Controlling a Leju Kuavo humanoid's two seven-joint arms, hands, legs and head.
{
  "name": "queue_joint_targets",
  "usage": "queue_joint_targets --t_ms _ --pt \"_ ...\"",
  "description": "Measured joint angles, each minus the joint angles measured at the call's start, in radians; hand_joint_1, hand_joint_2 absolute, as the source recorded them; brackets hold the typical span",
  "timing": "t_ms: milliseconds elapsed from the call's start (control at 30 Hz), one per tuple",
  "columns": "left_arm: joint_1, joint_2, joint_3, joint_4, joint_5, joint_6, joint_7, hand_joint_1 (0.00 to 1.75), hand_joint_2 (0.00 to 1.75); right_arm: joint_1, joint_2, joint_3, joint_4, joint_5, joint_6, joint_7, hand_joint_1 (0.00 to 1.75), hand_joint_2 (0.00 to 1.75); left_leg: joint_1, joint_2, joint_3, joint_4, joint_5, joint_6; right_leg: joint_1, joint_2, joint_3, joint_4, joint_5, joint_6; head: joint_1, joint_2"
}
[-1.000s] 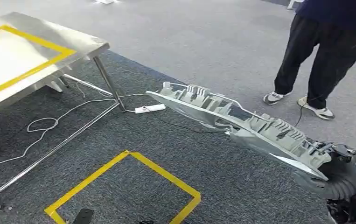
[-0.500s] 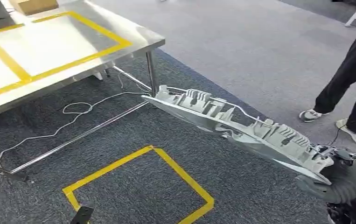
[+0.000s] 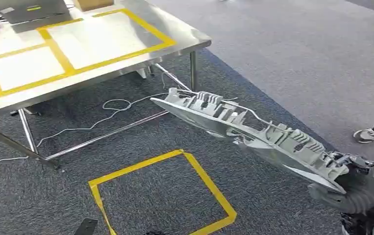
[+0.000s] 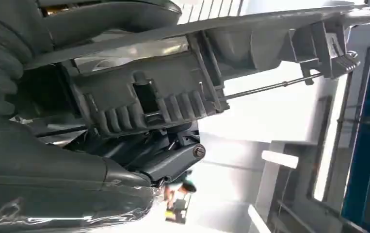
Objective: Take the parts from the cabinet and place them on the table.
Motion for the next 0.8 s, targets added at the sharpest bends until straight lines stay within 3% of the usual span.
queue_joint_targets --t_ms 33,67,100,133,200,267,300,333,367,400,433,467,500,533,567,600,633,733,767,800 --pt "0.0 0.002 0.0 0.0 -0.002 -0.002 0.0 0.0 1.75 0.003 0.004 0.0 -0.003 0.004 -0.003 -0.001 1.75 1.75 -0.001 0.005 0.044 -0.074 0.039 0.003 0.0 -0.013 0.002 0.0 0.0 0.0 0.0 0.0" --pt "0.0 0.005 -0.001 0.0 -0.007 -0.005 0.0 0.0 1.75 0.006 0.008 0.0 -0.008 0.01 -0.004 -0.002 1.75 1.75 -0.003 0.024 0.1 -0.168 0.079 0.007 0.001 -0.026 0.005 0.0 -0.002 0.002 0.0 0.0" --pt "-0.001 0.006 -0.002 0.0 -0.01 -0.007 0.0 0.0 1.75 0.008 0.013 0.001 -0.011 0.016 -0.007 -0.003 1.75 1.75 -0.008 0.072 0.147 -0.247 0.095 0.012 0.003 -0.036 0.008 0.0 -0.004 0.006 0.0 0.0" --pt "-0.006 0.006 -0.004 0.0 -0.012 -0.009 0.003 0.0 1.75 0.01 0.015 0.001 -0.013 0.018 -0.01 -0.003 1.75 1.75 -0.018 0.087 0.154 -0.275 0.084 0.021 0.012 -0.046 0.005 0.006 -0.01 0.012 -0.002 0.0" --pt "-0.009 0.006 -0.005 0.0 -0.013 -0.01 0.003 0.0 1.75 0.008 0.022 0.005 -0.013 0.025 -0.017 -0.003 1.75 1.75 -0.017 0.062 0.145 -0.273 0.088 0.034 0.014 -0.068 0.009 -0.001 -0.009 0.017 0.001 0.0" --pt "-0.008 0.01 -0.005 0.0 -0.013 -0.001 -0.008 0.0 1.75 0.006 0.024 0.008 -0.013 0.027 -0.021 -0.006 1.75 1.75 -0.012 0.037 0.147 -0.279 0.094 0.048 0.014 -0.086 0.016 -0.004 -0.013 0.029 -0.001 0.0" --pt "-0.008 0.011 -0.005 0.0 -0.011 0.003 -0.019 0.0 1.75 0.006 0.024 0.01 -0.014 0.029 -0.025 -0.006 1.75 1.75 -0.006 0.026 0.147 -0.28 0.096 0.051 0.01 -0.04 0.007 0.011 -0.027 0.037 0.003 0.0" --pt "-0.011 0.013 -0.005 0.0 -0.01 0.007 -0.026 0.0 1.75 0.008 0.027 0.011 -0.016 0.03 -0.027 -0.007 1.75 1.75 -0.003 0.017 0.146 -0.28 0.098 0.058 0.007 0.014 -0.012 0.059 -0.06 0.041 0.008 0.0" --pt "-0.015 0.013 -0.006 0.0 -0.01 0.007 -0.027 0.0 1.75 0.009 0.028 0.011 -0.016 0.029 -0.028 -0.009 1.75 1.75 -0.003 0.005 0.144 -0.28 0.099 0.061 0.006 0.039 -0.046 0.136 -0.099 0.043 0.011 0.0" --pt "-0.016 0.013 -0.006 0.0 -0.012 0.007 -0.027 0.0 1.75 0.009 0.029 0.013 -0.017 0.029 -0.029 -0.009 1.75 1.75 -0.003 -0.009 0.142 -0.28 0.1 0.063 0.005 0.051 -0.091 0.23 -0.141 0.045 0.013 0.0" --pt "-0.016 0.013 -0.007 0.0 -0.013 0.006 -0.027 0.0 1.75 0.012 0.03 0.014 -0.016 0.029 -0.029 -0.009 1.75 1.75 -0.003 -0.022 0.14 -0.28 0.101 0.063 0.005 0.053 -0.125 0.297 -0.164 0.045 0.012 0.0" --pt "-0.014 0.014 -0.008 0.0 -0.013 0.006 -0.027 0.0 1.75 0.015 0.03 0.015 -0.016 0.029 -0.029 -0.009 1.75 1.75 -0.003 -0.037 0.14 -0.28 0.102 0.063 0.005 0.053 -0.137 0.318 -0.16 0.045 0.013 0.0" --pt "-0.012 0.016 -0.009 0.0 -0.013 0.006 -0.026 0.0 1.75 0.017 0.03 0.015 -0.016 0.029 -0.029 -0.009 1.75 1.75 -0.002 -0.05 0.14 -0.28 0.103 0.062 0.004 0.053 -0.125 0.29 -0.132 0.044 0.013 0.0" --pt "-0.011 0.016 -0.011 0.0 -0.014 0.006 -0.024 0.0 1.75 0.016 0.03 0.015 -0.017 0.029 -0.029 -0.009 1.75 1.75 -0.001 -0.066 0.141 -0.279 0.105 0.058 0.002 0.057 -0.093 0.218 -0.085 0.044 0.013 0.0" --pt "-0.011 0.016 -0.014 0.0 -0.014 0.006 -0.023 0.0 1.75 0.016 0.03 0.016 -0.017 0.029 -0.029 -0.009 1.75 1.75 0.001 -0.082 0.141 -0.279 0.107 0.055 -0.002 0.072 -0.045 0.119 -0.035 0.043 0.013 0.0" --pt "-0.011 0.016 -0.016 0.0 -0.016 0.006 -0.022 0.0 1.75 0.016 0.03 0.016 -0.018 0.029 -0.029 -0.009 1.75 1.75 0.002 -0.094 0.141 -0.279 0.108 0.051 -0.01 0.115 -0.004 0.035 -0.002 0.046 0.013 0.0" --pt "-0.012 0.018 -0.018 0.0 -0.017 0.006 -0.021 0.0 1.75 0.017 0.03 0.016 -0.018 0.029 -0.029 -0.009 1.75 1.75 -0.003 -0.107 0.135 -0.275 0.112 0.043 -0.013 0.154 0.009 0.002 -0.02 0.046 0.013 0.0" --pt "-0.005 0.019 -0.023 0.0 -0.021 0.006 -0.017 0.0 1.75 0.021 0.03 0.017 -0.018 0.028 -0.029 -0.011 1.75 1.75 0.006 -0.14 0.119 -0.28 0.128 0.023 -0.005 0.126 0.01 0.005 -0.014 0.032 0.011 0.0" --pt "-0.001 0.022 -0.023 0.0 -0.021 0.006 -0.016 0.0 1.75 0.021 0.031 0.017 -0.018 0.027 -0.028 -0.011 1.75 1.75 0.005 -0.155 0.116 -0.28 0.132 0.017 -0.01 0.112 0.01 0.002 -0.009 0.024 0.011 0.0" --pt "0.002 0.024 -0.023 0.0 -0.021 0.006 -0.016 0.0 1.75 0.018 0.032 0.017 -0.018 0.027 -0.027 -0.011 1.75 1.75 0.002 -0.116 0.112 -0.273 0.122 0.015 -0.013 0.097 0.011 -0.001 -0.005 0.017 0.012 0.0"
